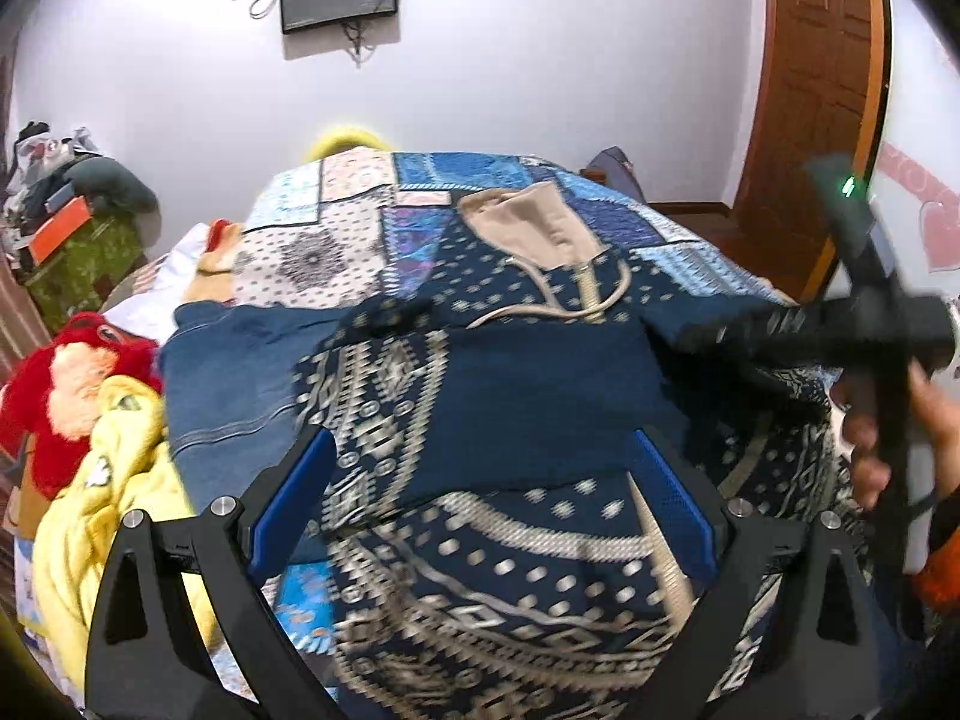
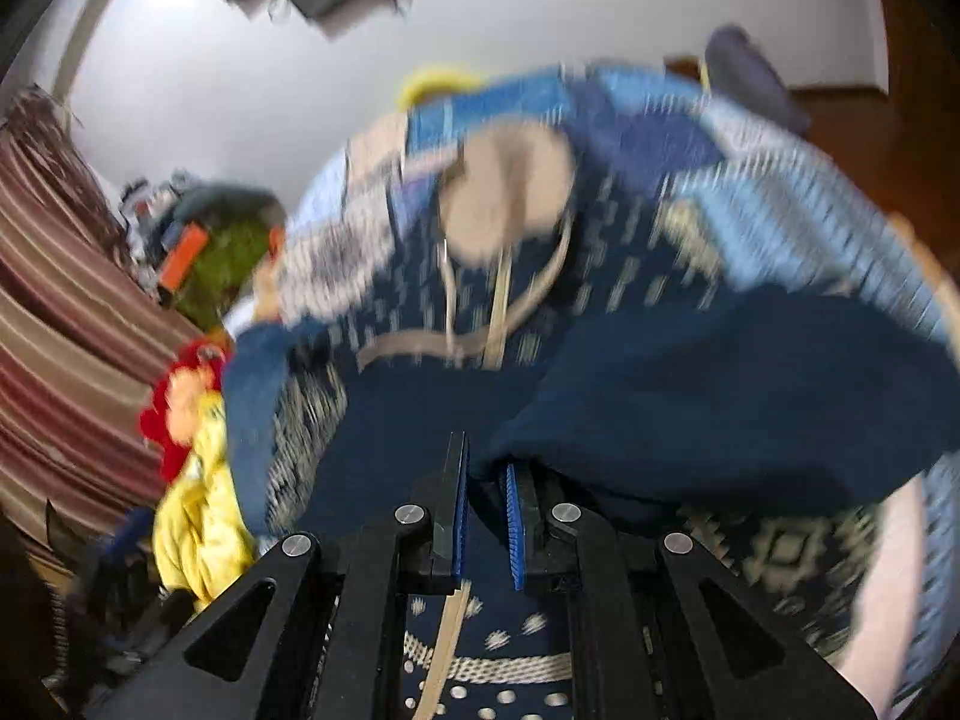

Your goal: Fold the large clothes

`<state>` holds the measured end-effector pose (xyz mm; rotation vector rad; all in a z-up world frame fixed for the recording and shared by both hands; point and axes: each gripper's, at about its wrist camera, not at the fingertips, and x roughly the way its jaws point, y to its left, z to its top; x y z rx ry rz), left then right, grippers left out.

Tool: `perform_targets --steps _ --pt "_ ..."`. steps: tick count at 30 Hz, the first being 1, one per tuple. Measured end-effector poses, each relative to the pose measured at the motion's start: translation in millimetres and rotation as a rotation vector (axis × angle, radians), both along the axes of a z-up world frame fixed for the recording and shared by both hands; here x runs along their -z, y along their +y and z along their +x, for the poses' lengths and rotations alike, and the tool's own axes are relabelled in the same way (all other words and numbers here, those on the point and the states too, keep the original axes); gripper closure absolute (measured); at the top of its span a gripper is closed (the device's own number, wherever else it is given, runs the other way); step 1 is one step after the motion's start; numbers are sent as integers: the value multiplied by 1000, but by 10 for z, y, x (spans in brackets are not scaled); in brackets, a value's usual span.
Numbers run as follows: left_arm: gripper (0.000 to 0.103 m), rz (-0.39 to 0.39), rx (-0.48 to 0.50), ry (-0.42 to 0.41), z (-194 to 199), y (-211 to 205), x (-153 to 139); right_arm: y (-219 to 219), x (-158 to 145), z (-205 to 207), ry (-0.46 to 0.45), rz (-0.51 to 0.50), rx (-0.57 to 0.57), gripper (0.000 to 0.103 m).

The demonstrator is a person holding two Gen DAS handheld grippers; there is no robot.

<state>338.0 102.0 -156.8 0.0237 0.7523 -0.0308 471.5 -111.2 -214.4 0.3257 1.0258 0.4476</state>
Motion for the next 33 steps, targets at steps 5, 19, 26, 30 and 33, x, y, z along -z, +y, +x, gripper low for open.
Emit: perform_targets --steps 5,19,26,30,33 --pt "4 23 -19 13 -121 156 108 292 532 -89 186 -74 57 94" --pt "4 -12 -42 18 -400 211 18 327 575 -427 365 -76 -34 90" --pt "4 23 -37 14 -442 80 -96 324 439 -473 331 -74 -130 89" --pt "4 35 -18 26 -391 -49 -109 289 82 -588 95 -179 -126 89" --pt "4 49 -7 38 -329 -159 -82 296 -40 -611 -22 -335 -147 89"
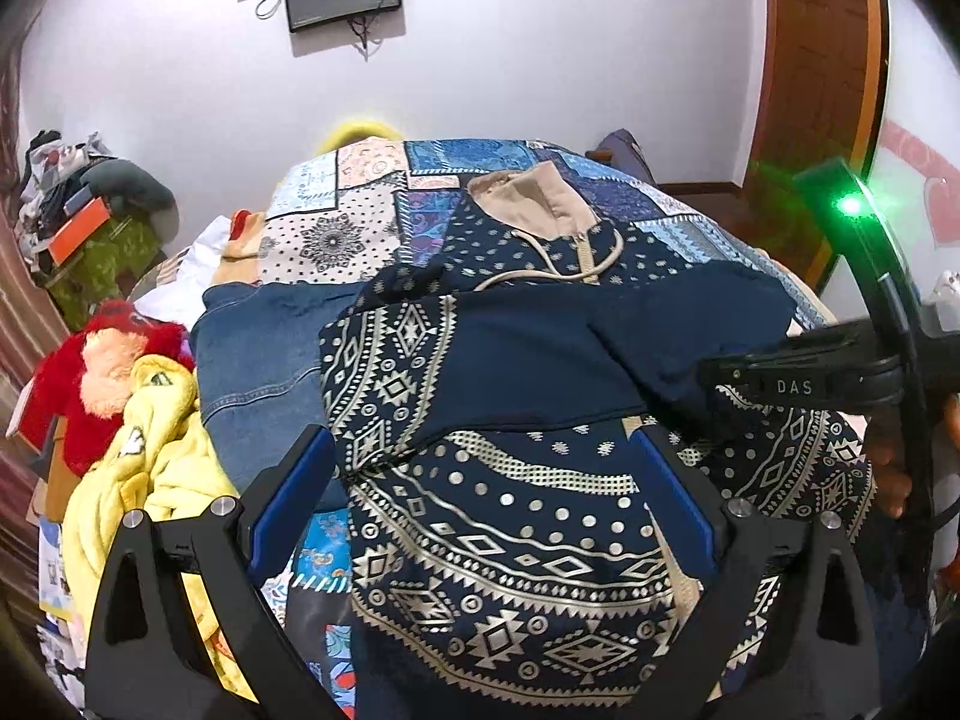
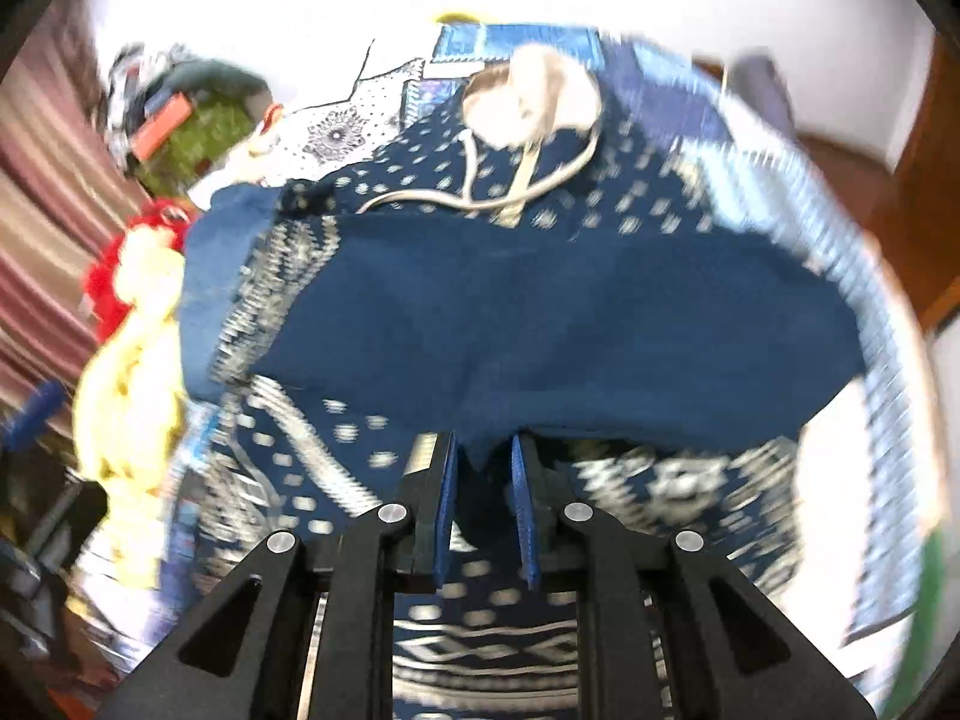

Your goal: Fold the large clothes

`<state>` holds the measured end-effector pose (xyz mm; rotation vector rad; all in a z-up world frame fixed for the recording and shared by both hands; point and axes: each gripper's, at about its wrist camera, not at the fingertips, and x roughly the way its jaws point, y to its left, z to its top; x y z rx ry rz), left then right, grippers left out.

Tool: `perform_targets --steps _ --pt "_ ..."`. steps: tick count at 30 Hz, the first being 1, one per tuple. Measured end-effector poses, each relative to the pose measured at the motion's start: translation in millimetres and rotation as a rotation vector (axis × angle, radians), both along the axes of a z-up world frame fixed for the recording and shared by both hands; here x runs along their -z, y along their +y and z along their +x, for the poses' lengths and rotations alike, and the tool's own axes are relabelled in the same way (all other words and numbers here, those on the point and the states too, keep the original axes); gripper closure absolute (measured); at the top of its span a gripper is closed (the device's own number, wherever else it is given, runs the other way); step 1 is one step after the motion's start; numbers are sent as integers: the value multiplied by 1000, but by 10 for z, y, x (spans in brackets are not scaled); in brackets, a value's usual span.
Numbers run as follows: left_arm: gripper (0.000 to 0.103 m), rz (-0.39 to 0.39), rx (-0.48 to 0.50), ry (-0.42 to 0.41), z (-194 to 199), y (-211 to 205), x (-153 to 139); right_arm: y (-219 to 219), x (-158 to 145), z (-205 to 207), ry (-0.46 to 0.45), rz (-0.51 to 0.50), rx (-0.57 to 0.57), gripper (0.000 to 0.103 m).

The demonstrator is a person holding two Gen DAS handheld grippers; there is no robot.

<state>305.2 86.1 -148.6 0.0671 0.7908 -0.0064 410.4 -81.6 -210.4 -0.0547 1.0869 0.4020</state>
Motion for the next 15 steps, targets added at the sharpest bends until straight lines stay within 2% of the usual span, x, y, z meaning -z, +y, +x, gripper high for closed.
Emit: perform_targets --steps 4,6,8,11,13,15 --pt "4 -8 24 13 75 -145 32 -186 58 22 -26 -82 4 89" --pt "4 -13 47 27 147 -253 65 -414 117 20 -26 -60 32 89" --pt "4 -11 60 44 212 -352 102 -571 226 50 9 -30 56 89" --pt "4 -20 83 70 321 -513 172 -806 493 157 92 -67 94 89" --pt "4 -25 99 78 356 -612 209 -962 599 174 106 -20 84 89" --pt "4 -24 122 89 410 -719 240 -1169 559 137 96 69 92 89"
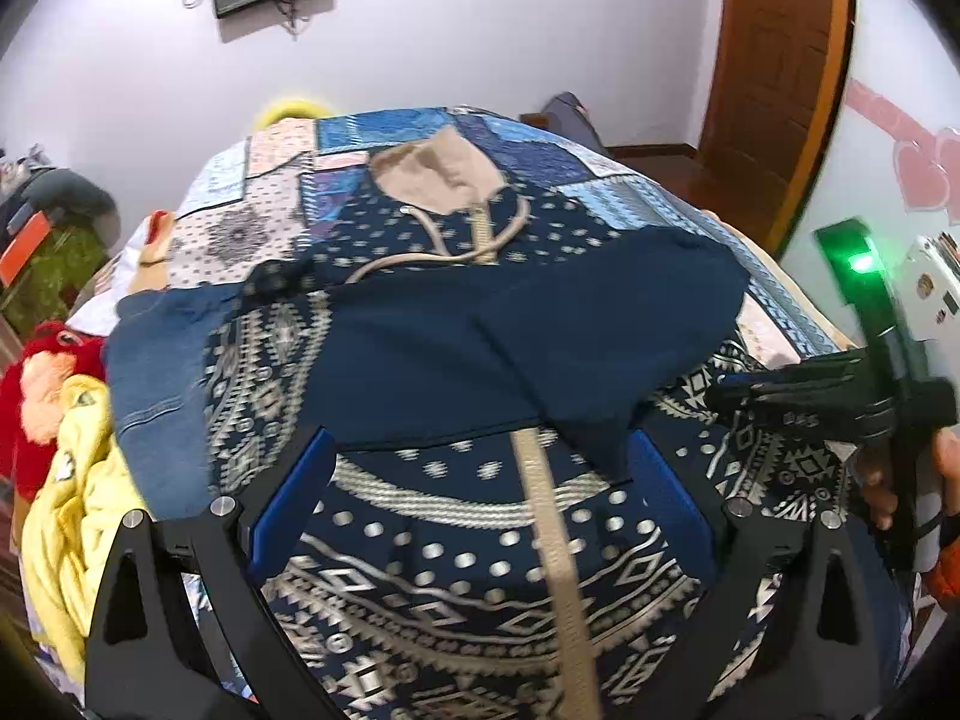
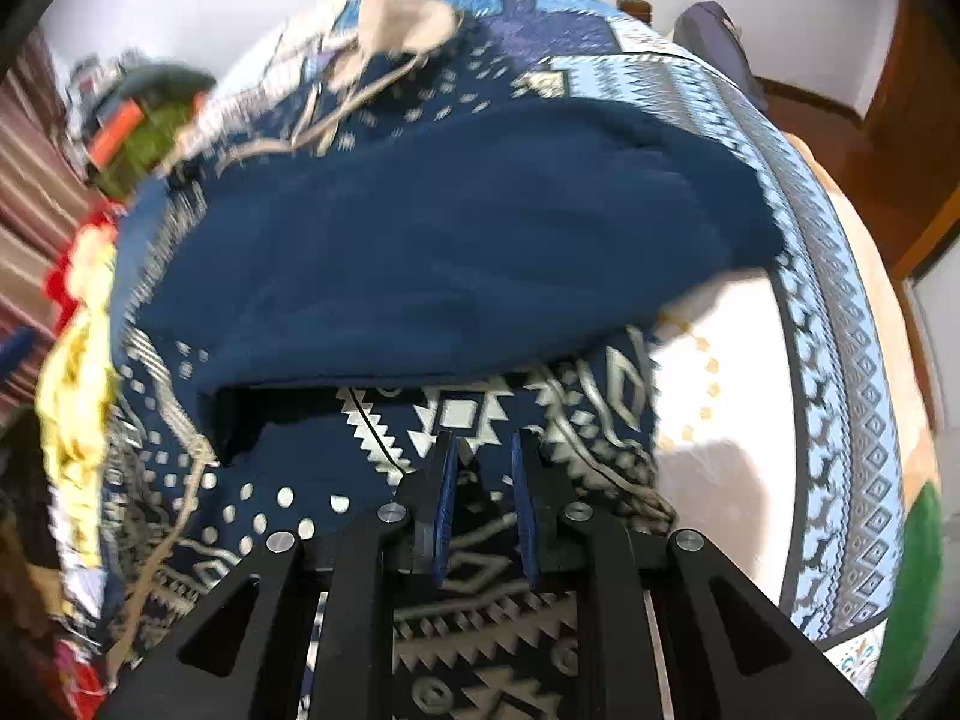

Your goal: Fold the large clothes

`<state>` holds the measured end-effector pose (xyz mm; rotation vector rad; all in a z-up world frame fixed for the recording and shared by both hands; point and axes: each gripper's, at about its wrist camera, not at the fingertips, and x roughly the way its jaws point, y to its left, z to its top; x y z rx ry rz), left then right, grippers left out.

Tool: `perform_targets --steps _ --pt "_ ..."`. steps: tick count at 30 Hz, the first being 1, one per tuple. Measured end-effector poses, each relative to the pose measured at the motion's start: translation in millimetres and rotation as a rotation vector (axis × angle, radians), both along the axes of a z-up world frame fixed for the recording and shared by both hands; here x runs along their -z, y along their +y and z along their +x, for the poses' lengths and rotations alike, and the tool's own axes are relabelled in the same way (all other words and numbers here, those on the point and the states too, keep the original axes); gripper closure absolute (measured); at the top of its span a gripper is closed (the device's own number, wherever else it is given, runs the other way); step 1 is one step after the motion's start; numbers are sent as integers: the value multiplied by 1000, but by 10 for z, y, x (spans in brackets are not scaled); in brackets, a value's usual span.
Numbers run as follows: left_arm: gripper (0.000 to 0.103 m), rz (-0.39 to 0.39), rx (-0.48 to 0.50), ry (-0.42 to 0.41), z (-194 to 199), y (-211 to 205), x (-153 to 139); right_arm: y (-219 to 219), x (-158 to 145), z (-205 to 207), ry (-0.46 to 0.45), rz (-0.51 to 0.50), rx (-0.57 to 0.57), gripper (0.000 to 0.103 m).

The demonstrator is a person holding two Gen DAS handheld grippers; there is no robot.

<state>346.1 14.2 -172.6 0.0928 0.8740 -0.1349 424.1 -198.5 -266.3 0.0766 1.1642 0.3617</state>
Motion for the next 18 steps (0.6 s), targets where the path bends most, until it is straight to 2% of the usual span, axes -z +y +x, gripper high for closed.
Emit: perform_targets --steps 2,4,9,13,18 --pt "4 10 28 13 84 -132 25 -174 -108 -40 -23 74 9 89" --pt "4 20 54 22 173 -258 28 -332 -243 -93 -70 99 44 89" --pt "4 26 154 50 468 -748 41 -859 -513 -152 -162 48 159 89" --pt "4 32 249 93 731 -1262 149 -1222 -562 -167 -165 64 220 89" --pt "4 47 319 145 1022 -1773 351 -1610 -452 -244 -120 124 294 89"
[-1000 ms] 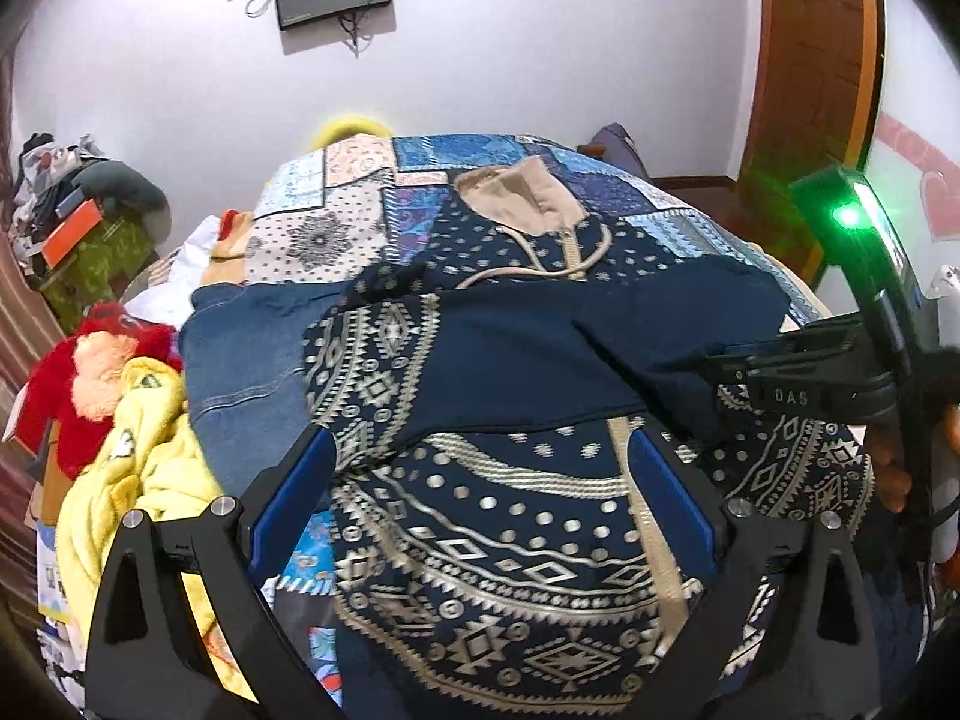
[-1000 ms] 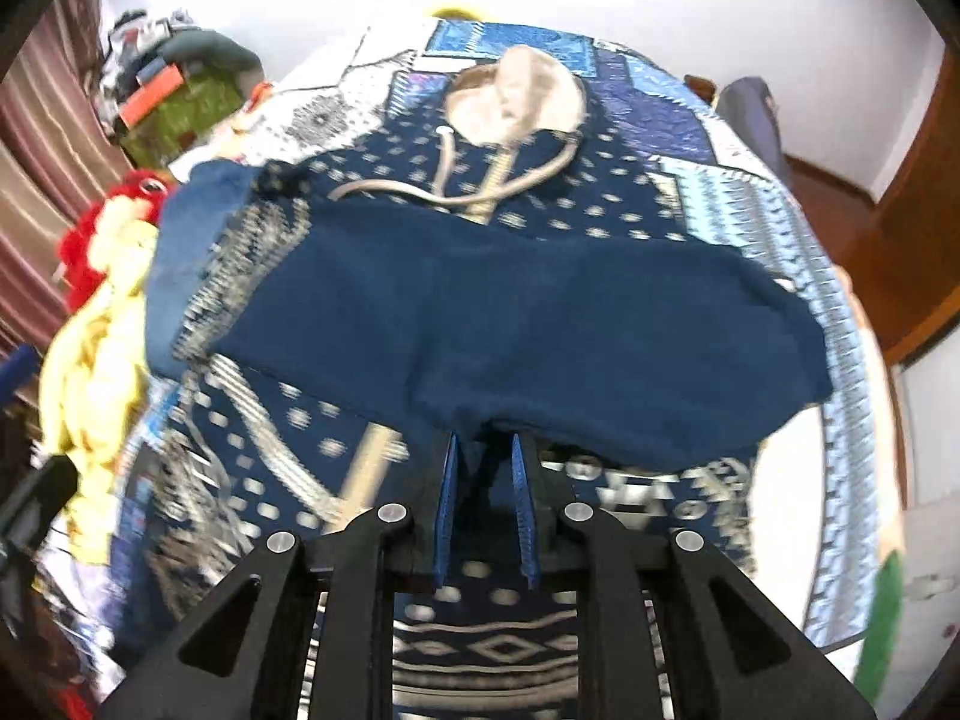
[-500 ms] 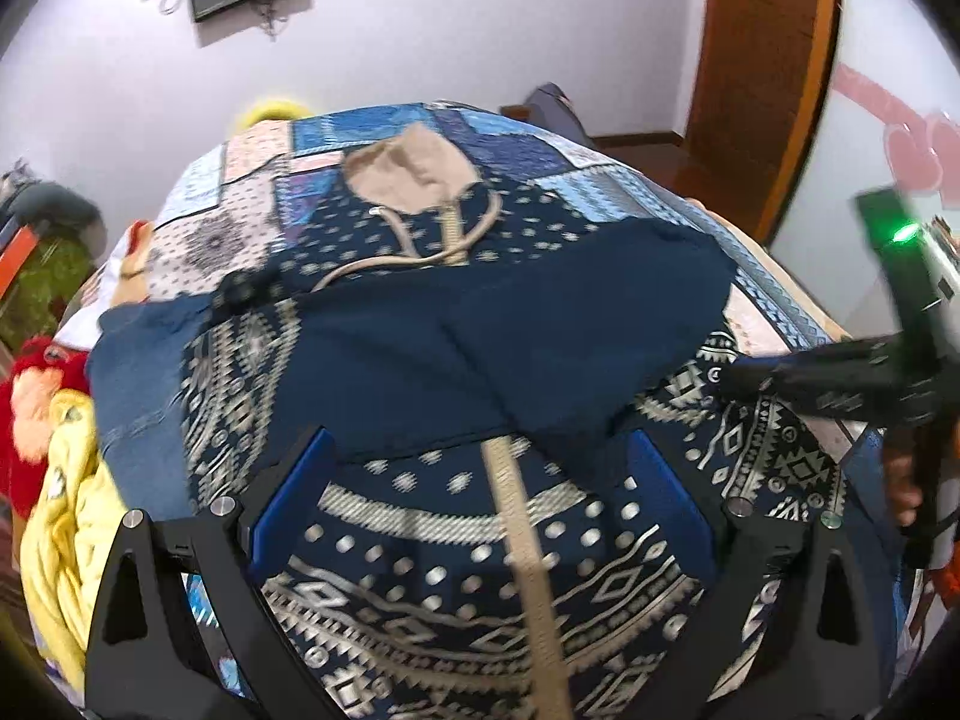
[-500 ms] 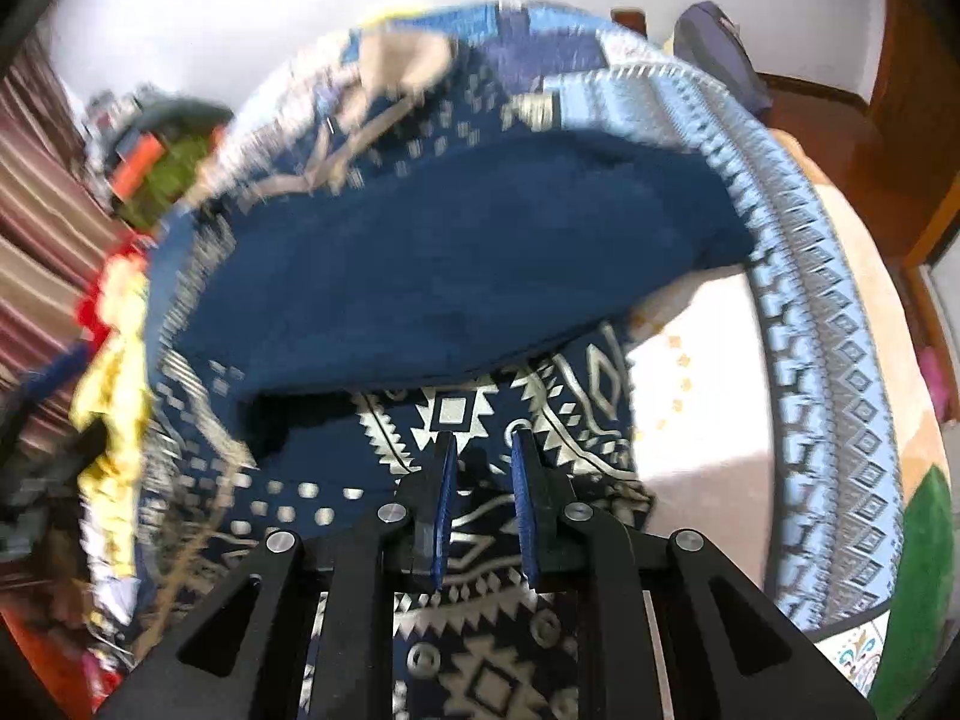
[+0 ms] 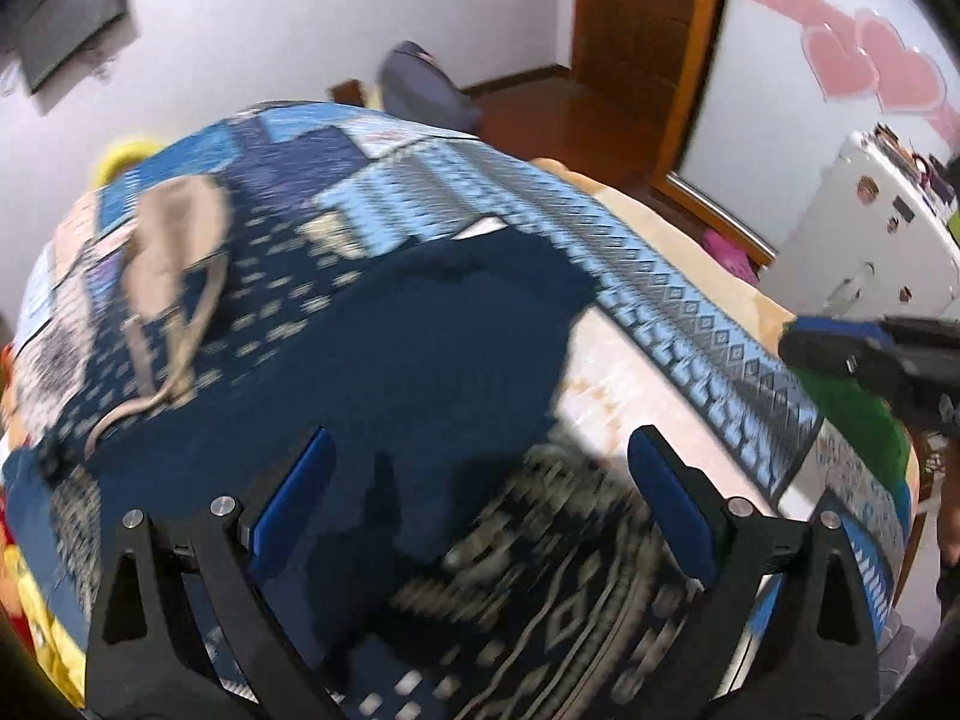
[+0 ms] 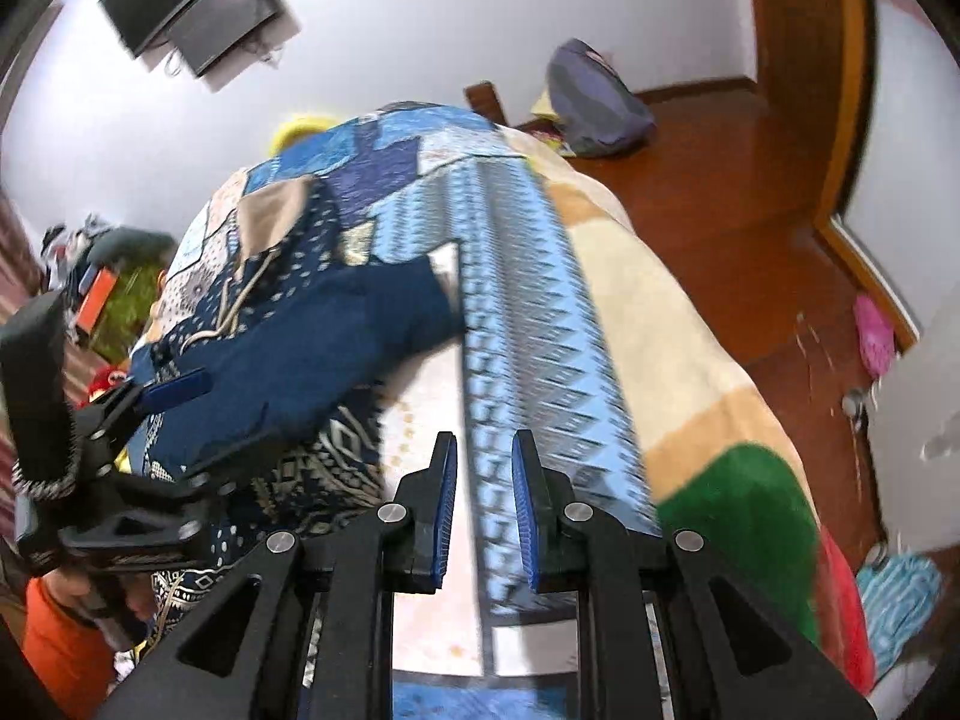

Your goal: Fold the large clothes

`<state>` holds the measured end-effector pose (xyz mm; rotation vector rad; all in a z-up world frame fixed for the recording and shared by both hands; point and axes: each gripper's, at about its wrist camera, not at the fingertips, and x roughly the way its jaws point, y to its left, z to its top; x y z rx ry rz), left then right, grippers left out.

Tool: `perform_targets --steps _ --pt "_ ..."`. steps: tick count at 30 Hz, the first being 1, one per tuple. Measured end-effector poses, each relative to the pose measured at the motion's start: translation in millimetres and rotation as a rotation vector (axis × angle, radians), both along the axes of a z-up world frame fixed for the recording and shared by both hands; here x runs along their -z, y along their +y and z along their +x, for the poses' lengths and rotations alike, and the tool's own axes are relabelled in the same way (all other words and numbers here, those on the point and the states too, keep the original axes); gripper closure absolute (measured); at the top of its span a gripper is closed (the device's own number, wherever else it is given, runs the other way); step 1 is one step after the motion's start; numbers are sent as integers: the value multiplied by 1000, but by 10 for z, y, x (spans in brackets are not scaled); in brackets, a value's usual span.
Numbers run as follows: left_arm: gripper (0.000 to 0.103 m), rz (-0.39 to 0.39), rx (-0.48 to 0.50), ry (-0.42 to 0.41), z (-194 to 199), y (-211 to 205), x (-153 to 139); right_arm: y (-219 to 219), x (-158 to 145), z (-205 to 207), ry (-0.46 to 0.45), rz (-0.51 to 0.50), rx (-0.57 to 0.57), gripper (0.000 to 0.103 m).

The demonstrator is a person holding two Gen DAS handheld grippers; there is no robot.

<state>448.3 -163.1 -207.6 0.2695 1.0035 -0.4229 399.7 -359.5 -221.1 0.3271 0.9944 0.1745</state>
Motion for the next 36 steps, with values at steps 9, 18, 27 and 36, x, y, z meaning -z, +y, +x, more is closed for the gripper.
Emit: perform_targets --steps 9,18,27,36 --pt "56 127 -39 12 540 -414 437 -187 263 -60 62 25 21 89" --pt "92 -133 -109 -137 348 397 -594 277 208 33 28 -22 -101 89" --pt "92 -115 -293 -315 -35 1859 -1268 1237 103 73 -41 -164 -322 89" --pt "92 -125 -493 -191 -369 3171 -655 1939 460 546 3 -449 -356 89"
